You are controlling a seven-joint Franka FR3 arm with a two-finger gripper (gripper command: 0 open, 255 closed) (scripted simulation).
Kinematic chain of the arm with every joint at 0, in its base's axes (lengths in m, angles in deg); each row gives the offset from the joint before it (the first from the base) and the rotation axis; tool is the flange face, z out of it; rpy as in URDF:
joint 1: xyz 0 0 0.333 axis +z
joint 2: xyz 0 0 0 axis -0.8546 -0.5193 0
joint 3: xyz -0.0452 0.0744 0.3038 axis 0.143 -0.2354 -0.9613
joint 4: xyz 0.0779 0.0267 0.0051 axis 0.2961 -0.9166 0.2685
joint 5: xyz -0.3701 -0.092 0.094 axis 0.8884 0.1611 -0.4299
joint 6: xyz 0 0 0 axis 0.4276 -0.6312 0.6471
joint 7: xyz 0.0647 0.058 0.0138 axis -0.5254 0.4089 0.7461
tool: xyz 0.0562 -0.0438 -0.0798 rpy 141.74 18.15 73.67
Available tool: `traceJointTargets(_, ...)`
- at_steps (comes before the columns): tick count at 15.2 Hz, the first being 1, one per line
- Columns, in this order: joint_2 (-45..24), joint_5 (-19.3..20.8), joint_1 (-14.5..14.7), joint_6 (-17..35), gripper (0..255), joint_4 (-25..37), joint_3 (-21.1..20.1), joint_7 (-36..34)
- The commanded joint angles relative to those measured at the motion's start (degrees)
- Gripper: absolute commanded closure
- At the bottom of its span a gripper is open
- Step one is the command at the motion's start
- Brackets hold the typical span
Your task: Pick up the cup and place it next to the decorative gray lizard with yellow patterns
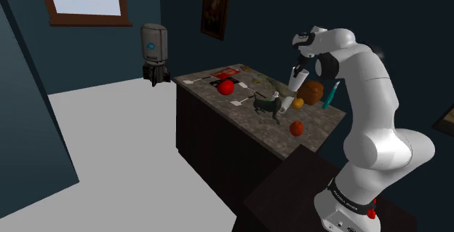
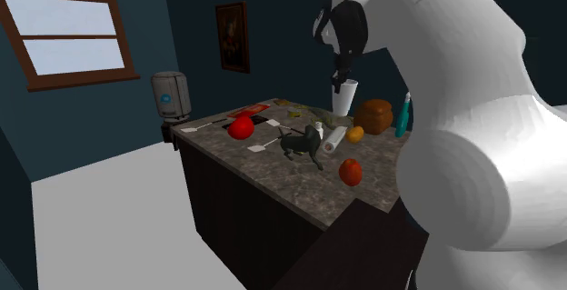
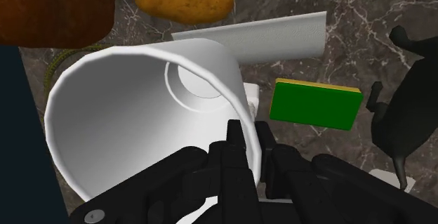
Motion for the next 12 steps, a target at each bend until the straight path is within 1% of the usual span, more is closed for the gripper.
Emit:
traceJointTargets(1,-11.5,-0.7,-7.0,-8.3,255,21.4,-1.8,-2.6)
traceJointTargets(6,-11.0,-1.0,-5.8,-4.1,255,16.2,-2.0,-1.6)
traceJointTargets(12,-11.7,-1.5,-5.0,-0.2,255,12.8,-2.2,-0.7)
